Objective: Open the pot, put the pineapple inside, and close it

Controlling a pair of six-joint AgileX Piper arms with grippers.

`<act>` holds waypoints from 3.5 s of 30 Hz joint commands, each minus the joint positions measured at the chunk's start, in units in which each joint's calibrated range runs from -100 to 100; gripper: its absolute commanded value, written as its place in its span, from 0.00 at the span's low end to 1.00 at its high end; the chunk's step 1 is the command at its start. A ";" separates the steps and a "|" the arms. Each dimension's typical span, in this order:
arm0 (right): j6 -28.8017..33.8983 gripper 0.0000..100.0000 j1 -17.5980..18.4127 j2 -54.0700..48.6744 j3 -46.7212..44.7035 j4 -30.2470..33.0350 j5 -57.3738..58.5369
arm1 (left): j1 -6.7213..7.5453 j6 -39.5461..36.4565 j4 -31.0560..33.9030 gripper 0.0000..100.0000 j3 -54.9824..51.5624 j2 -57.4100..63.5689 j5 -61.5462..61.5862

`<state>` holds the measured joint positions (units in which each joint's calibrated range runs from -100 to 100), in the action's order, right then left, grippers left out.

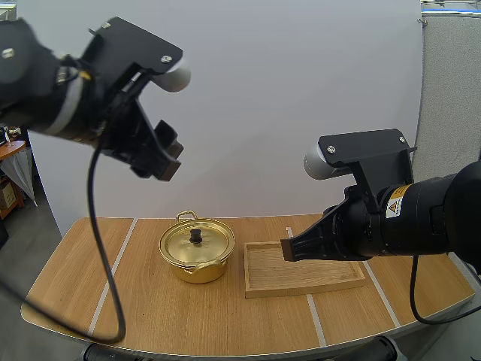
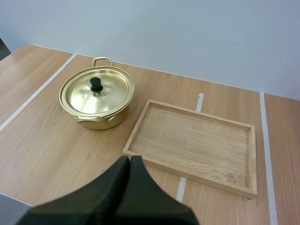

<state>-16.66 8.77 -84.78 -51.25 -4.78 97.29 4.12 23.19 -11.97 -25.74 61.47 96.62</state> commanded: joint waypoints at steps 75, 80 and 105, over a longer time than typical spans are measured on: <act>-0.50 0.00 -7.79 -15.22 -48.75 -1.57 -78.77 | -4.33 -31.23 2.86 0.01 -74.26 38.53 -86.39; -0.50 0.00 -7.87 -15.22 -48.75 -1.57 -67.08 | -4.71 -31.23 2.86 0.01 -74.26 38.53 -75.46; -0.50 0.00 -8.51 -15.22 -48.75 -1.82 -65.64 | -5.28 -31.23 2.86 0.01 -74.26 38.53 -65.68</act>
<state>-16.66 0.46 -99.69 -100.00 -6.82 32.22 -1.01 -7.52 -8.76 -99.87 99.78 31.31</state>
